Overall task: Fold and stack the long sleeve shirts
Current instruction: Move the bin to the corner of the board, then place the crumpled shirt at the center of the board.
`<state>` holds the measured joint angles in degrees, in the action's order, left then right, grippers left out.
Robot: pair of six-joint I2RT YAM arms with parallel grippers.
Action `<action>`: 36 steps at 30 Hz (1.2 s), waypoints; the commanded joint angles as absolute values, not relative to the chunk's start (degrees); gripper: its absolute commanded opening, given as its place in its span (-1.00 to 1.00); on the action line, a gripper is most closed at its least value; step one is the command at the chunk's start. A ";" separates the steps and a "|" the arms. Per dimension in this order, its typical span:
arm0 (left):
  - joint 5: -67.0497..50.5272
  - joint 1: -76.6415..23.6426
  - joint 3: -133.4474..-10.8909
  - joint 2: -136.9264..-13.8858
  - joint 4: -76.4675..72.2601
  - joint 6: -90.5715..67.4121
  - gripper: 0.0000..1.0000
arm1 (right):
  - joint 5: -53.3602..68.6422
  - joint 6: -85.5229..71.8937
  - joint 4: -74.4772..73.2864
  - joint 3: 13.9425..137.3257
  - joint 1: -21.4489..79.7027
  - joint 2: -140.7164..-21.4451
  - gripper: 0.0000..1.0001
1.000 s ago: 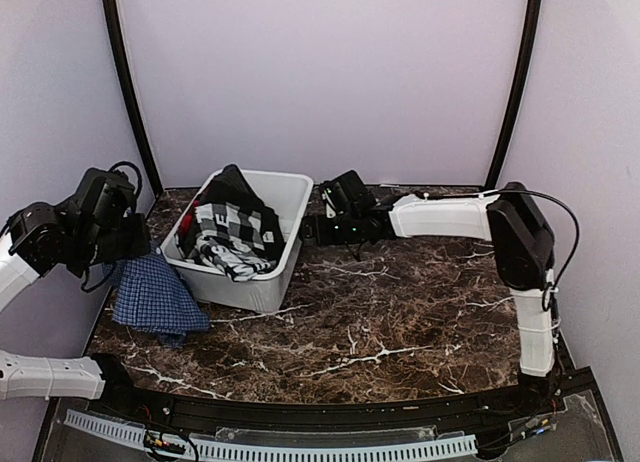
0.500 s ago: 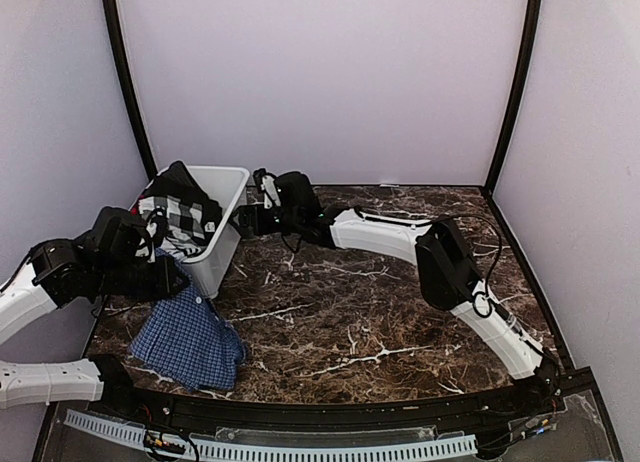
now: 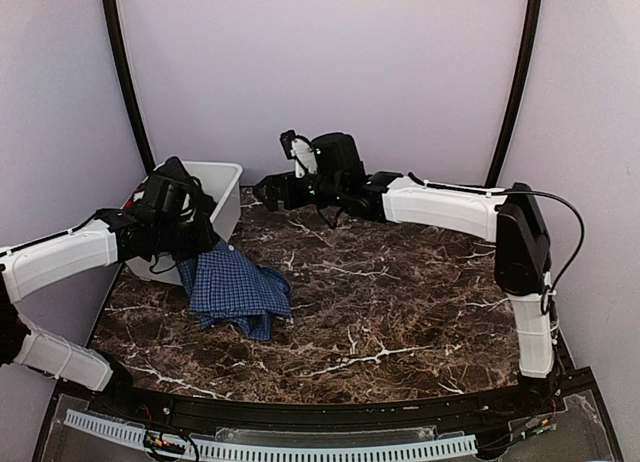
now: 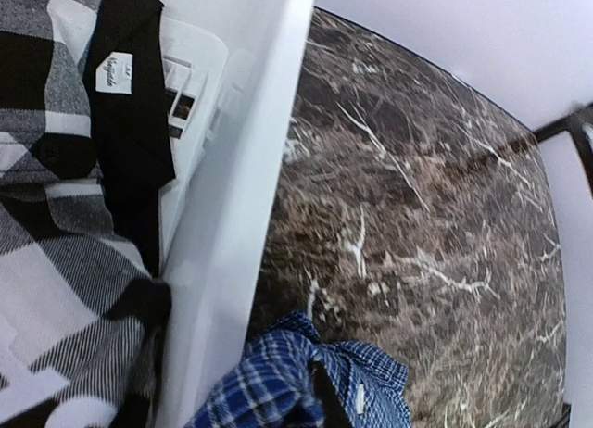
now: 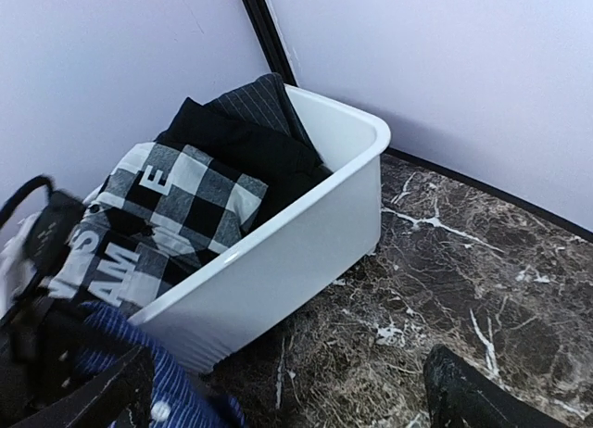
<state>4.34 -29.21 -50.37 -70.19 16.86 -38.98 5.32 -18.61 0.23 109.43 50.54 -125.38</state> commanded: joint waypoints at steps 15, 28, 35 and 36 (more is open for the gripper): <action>-11.22 -20.47 -60.18 -80.08 7.94 -26.68 -1.00 | -11.29 -14.37 -1.13 72.39 49.57 -92.88 0.97; -14.10 -53.14 -64.83 -73.74 4.46 -35.47 -1.00 | -21.13 -16.58 -5.93 57.16 49.31 -68.35 0.97; -34.92 -44.73 -68.14 -87.20 -6.84 -41.52 -0.70 | -25.43 -17.73 -13.75 57.30 49.09 -63.36 0.97; -37.93 -41.20 -69.33 -89.39 -6.83 -41.25 -0.46 | -25.74 -18.21 -14.76 57.52 48.90 -63.86 0.97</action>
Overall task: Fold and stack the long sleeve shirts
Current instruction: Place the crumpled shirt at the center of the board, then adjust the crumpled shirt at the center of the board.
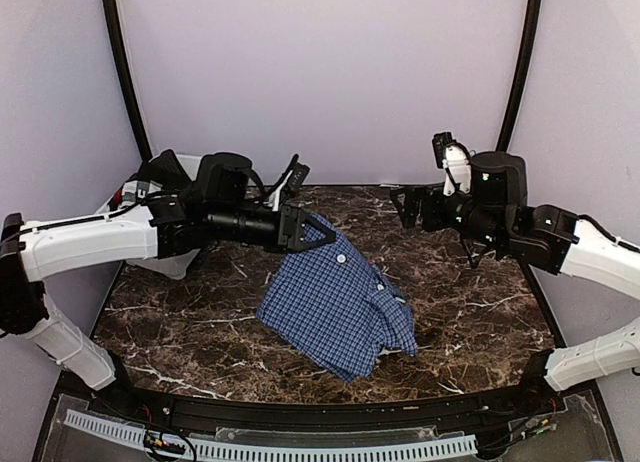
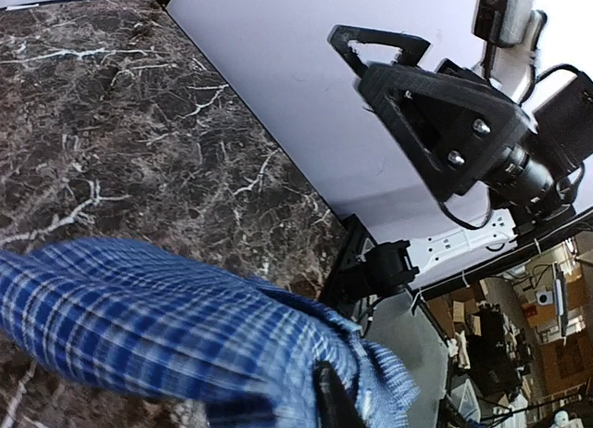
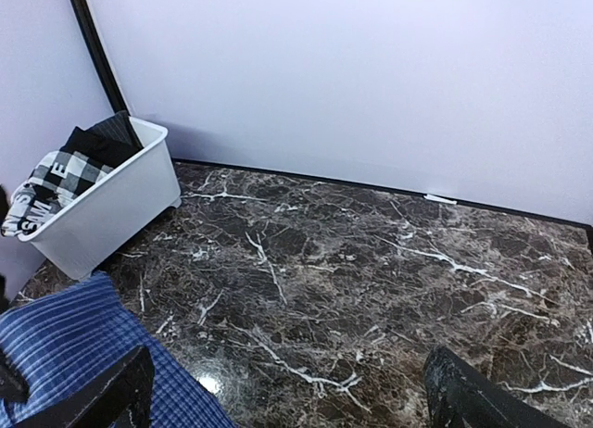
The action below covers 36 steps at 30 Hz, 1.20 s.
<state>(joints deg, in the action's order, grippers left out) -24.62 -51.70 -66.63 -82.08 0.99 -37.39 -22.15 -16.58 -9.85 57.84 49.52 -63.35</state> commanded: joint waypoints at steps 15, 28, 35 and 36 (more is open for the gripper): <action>-20.66 -35.60 -88.57 -106.79 19.93 -24.49 0.92 | -12.80 -23.99 -21.86 45.42 52.76 -62.79 0.90; -18.76 -35.68 -68.71 -90.37 18.90 -25.67 0.92 | -16.09 -27.52 -11.48 39.78 60.07 -70.16 0.81; -18.59 -35.71 -63.62 -84.11 18.78 -26.09 0.91 | -10.76 -32.10 -5.96 41.93 53.74 -76.24 0.63; -18.25 -35.80 -63.28 -83.58 18.63 -26.05 0.91 | -9.36 -32.08 -5.46 42.33 53.35 -77.23 0.60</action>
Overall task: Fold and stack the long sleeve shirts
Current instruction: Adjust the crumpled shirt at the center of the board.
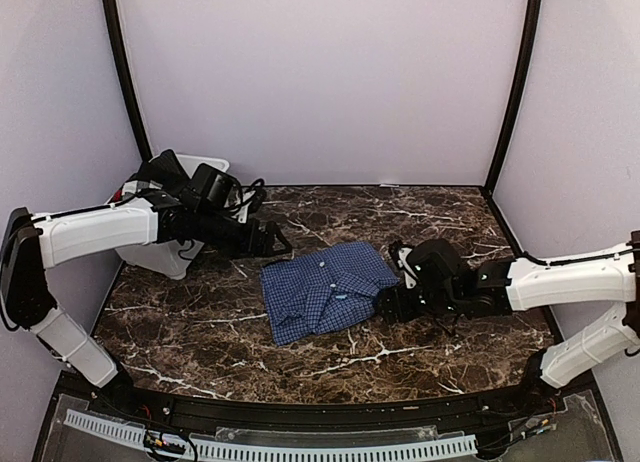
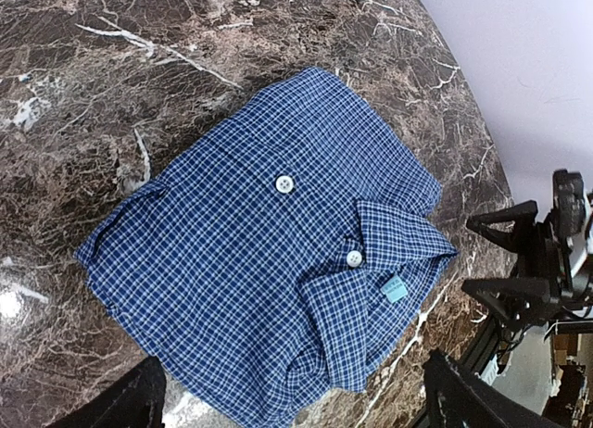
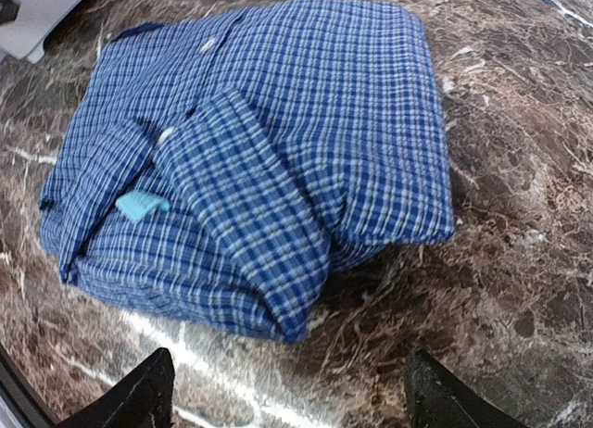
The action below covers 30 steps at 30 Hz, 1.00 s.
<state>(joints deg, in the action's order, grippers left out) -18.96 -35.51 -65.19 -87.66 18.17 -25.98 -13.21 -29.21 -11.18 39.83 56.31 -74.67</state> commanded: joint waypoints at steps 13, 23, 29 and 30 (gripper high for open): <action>-16.63 -36.03 -56.59 -74.33 13.42 -25.92 0.92 | -5.92 -39.50 -7.20 47.67 53.15 -85.96 -0.14; -16.89 -36.14 -54.01 -69.58 11.97 -24.41 0.90 | -4.80 -38.51 -8.16 61.45 53.18 -89.50 -1.00; -15.81 -36.85 -51.71 -68.95 9.47 -25.38 0.90 | -6.40 -32.63 -7.65 75.14 50.84 -95.56 -1.00; -15.18 -36.88 -51.56 -69.11 9.35 -25.65 0.90 | -6.74 -31.74 -7.77 78.30 49.78 -96.85 -1.00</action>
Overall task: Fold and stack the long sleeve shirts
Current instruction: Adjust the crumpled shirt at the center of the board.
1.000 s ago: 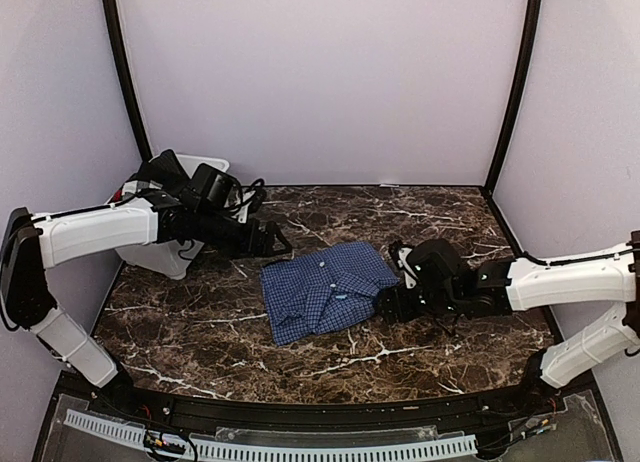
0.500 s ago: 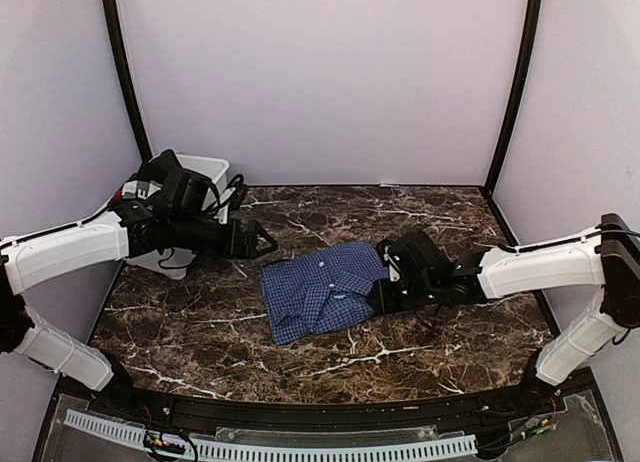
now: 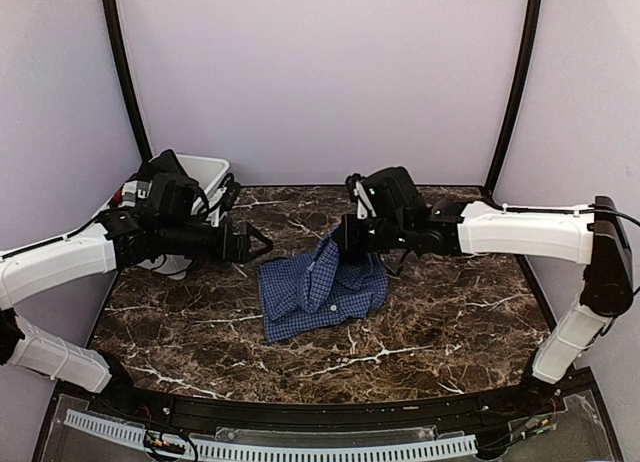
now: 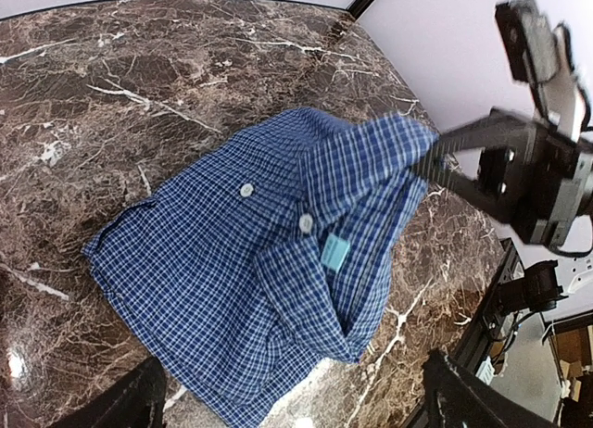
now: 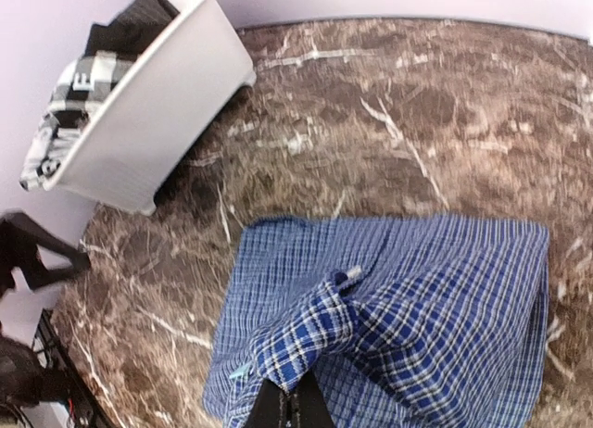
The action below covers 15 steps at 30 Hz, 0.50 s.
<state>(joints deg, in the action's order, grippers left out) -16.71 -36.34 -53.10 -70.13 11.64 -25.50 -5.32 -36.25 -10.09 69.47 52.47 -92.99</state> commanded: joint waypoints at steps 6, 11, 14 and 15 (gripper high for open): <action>-13.08 -37.08 -51.31 -71.54 7.88 -29.16 0.90 | -3.71 -29.11 -5.87 88.88 42.55 -105.63 -1.00; -11.94 -37.30 -51.26 -74.46 7.79 -31.00 0.90 | -0.25 -28.86 -4.22 98.41 37.39 -116.85 -1.00; -11.18 -37.50 -51.47 -76.15 7.64 -31.38 0.90 | 3.23 -29.50 -3.72 104.06 35.32 -122.42 -1.00; -10.66 -37.67 -51.93 -78.19 7.67 -31.60 0.90 | 3.97 -29.64 -4.40 107.94 34.28 -125.80 -0.95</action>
